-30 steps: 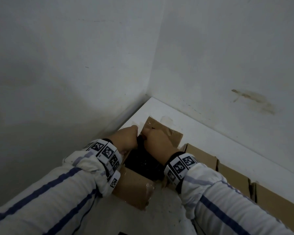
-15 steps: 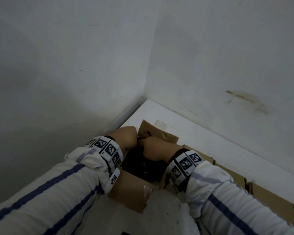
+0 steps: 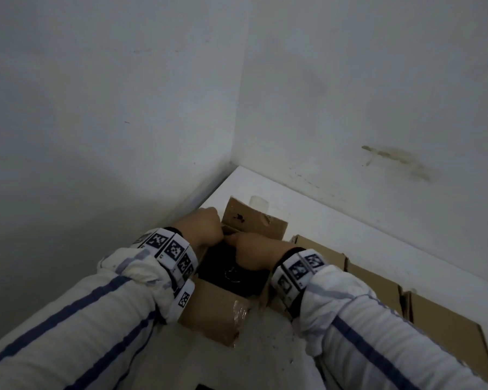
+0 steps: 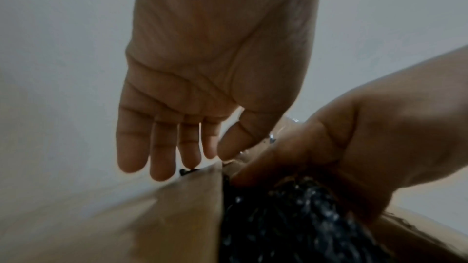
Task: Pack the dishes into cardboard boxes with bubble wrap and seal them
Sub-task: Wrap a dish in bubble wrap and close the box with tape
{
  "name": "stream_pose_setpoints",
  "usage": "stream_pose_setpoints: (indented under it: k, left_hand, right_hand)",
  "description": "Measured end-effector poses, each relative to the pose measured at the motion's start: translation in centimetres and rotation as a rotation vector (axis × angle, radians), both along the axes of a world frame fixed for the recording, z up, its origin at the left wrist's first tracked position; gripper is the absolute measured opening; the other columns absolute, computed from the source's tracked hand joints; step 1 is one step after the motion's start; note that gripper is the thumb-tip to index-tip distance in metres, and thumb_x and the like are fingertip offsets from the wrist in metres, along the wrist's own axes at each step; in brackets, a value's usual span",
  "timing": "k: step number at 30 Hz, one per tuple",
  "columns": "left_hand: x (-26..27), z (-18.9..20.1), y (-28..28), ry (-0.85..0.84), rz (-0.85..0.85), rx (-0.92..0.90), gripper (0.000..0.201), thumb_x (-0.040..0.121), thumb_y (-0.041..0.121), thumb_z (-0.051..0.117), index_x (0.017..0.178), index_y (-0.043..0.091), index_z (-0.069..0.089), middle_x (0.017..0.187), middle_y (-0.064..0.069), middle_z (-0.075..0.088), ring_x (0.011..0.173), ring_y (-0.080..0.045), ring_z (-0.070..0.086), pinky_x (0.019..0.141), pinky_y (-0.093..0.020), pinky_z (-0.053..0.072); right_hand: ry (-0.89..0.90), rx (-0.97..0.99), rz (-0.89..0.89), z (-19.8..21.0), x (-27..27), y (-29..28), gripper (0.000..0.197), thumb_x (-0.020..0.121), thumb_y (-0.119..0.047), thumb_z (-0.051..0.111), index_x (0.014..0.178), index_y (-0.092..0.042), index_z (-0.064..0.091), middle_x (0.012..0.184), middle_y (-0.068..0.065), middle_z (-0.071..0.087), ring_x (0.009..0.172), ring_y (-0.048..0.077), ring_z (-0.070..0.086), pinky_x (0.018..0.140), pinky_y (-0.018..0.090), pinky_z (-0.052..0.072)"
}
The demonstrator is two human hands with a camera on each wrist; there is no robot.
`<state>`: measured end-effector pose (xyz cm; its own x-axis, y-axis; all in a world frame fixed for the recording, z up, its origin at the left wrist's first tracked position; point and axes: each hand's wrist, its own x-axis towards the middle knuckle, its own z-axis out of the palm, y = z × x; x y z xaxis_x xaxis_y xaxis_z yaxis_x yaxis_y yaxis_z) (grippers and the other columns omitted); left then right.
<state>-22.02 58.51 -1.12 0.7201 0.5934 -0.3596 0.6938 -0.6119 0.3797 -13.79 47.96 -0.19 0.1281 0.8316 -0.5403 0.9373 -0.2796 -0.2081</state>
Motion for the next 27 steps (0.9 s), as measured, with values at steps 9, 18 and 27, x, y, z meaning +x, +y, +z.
stream_pose_setpoints:
  k: [9, 18, 27]
  left_hand:
    - [4.6, 3.2, -7.9, -0.22, -0.041, 0.041, 0.022, 0.091, 0.011, 0.041, 0.106, 0.005, 0.056, 0.107, -0.012, 0.06, 0.097, -0.029, 0.057, 0.084, -0.035, 0.049]
    - [14.3, 1.5, -24.3, -0.258, -0.383, -0.069, 0.014, 0.091, 0.017, 0.044, 0.102, 0.015, 0.053, 0.107, -0.002, 0.057, 0.093, -0.02, 0.054, 0.078, -0.032, 0.044]
    - [23.3, -0.2, -43.1, -0.22, -0.648, -0.115, 0.018, 0.089, 0.019, 0.042, 0.104, 0.018, 0.051, 0.109, -0.003, 0.051, 0.091, -0.023, 0.054, 0.084, -0.039, 0.049]
  right_hand:
    - [0.127, 0.566, -0.529, 0.7, 4.3, -9.2, 0.035, 0.09, -0.003, 0.047, 0.12, -0.013, 0.063, 0.125, 0.006, 0.062, 0.118, 0.02, 0.055, 0.093, 0.016, 0.034]
    - [0.099, 0.652, -0.961, -1.0, 10.7, -26.3, 0.024, 0.093, -0.01, 0.048, 0.106, -0.011, 0.068, 0.11, 0.005, 0.068, 0.097, 0.018, 0.062, 0.073, 0.016, 0.038]
    - [-0.018, 0.629, -1.263, -1.6, 17.6, -45.1, 0.027, 0.09, -0.007, 0.047, 0.105, -0.013, 0.069, 0.11, 0.004, 0.069, 0.105, 0.02, 0.06, 0.079, 0.019, 0.038]
